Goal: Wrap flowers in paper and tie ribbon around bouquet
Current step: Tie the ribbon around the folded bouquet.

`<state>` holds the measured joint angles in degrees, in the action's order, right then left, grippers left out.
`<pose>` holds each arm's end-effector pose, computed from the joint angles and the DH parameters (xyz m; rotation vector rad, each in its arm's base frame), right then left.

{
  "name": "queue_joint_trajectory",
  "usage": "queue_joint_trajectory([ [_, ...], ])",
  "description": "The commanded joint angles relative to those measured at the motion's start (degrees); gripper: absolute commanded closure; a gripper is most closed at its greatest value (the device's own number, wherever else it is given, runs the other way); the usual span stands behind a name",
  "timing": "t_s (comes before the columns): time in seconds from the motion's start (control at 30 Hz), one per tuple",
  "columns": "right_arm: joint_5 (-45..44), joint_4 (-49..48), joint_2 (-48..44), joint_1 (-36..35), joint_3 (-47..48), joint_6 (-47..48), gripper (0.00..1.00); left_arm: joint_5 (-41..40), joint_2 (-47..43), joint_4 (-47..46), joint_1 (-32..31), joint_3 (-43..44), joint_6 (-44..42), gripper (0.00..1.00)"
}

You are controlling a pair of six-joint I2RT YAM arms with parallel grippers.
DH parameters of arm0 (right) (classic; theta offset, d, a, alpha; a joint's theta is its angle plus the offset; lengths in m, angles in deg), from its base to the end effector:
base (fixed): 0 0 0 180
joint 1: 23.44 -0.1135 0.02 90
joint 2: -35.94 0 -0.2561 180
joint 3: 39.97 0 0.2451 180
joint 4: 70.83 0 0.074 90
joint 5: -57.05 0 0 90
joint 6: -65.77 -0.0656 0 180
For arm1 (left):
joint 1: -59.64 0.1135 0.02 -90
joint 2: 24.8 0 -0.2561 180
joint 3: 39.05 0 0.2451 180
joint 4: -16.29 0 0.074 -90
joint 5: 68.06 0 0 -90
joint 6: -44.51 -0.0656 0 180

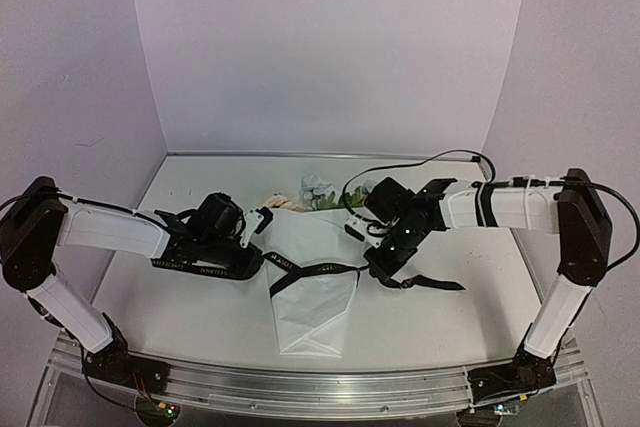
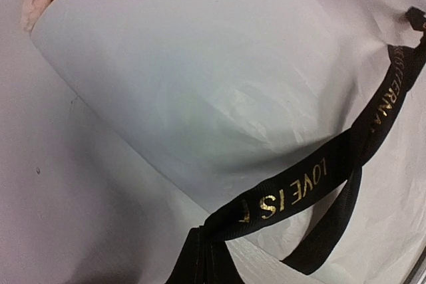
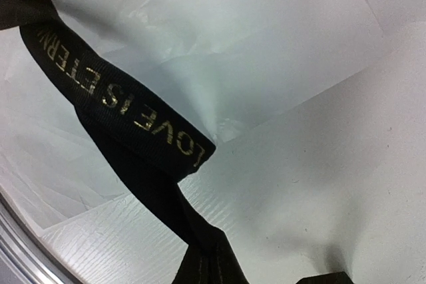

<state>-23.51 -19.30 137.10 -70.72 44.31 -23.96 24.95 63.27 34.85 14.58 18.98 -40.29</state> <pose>0.2330 0.2682 0.1646 -1.1817 2.5719 0.4295 0.2206 -0.2260 0.1421 0.8652 2.3143 -0.4552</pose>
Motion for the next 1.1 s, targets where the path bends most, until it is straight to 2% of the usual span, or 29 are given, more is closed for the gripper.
queue_joint_trajectory([
  [0.0,-4.4,8.6,1.7,-0.2,3.3,-9.8,1.00,-1.3,-0.9,1.6,0.1,1.1,14.7,1.00],
  [0.1,-6.3,12.0,1.7,-0.2,4.1,-13.7,1.00,-2.6,-0.3,1.4,0.0,0.3,17.0,1.00],
  [0.17,-8.2,13.3,1.1,-0.2,3.8,-16.1,1.00,-7.3,0.0,1.7,0.1,0.2,18.6,1.00],
  [0.33,-11.9,14.1,-1.7,-0.2,1.4,-19.9,1.00,-11.7,0.6,1.7,0.0,0.2,19.5,1.00],
  [0.5,-18.6,14.4,-4.2,-0.1,-1.2,-25.3,1.00,-21.2,1.3,6.3,0.1,1.2,24.4,1.00],
  [0.67,-23.0,14.8,-5.8,0.6,-2.7,-26.2,1.00,-27.8,0.2,12.8,0.8,1.3,31.3,1.00],
  [0.87,-22.3,14.6,-8.0,4.1,-6.9,-30.4,1.00,-26.7,-4.4,17.1,7.7,-2.1,38.5,1.00],
  [1.07,-23.8,13.2,-12.8,6.7,-15.1,-34.9,1.00,-22.8,-9.6,16.6,16.1,-6.4,39.5,1.00],
])
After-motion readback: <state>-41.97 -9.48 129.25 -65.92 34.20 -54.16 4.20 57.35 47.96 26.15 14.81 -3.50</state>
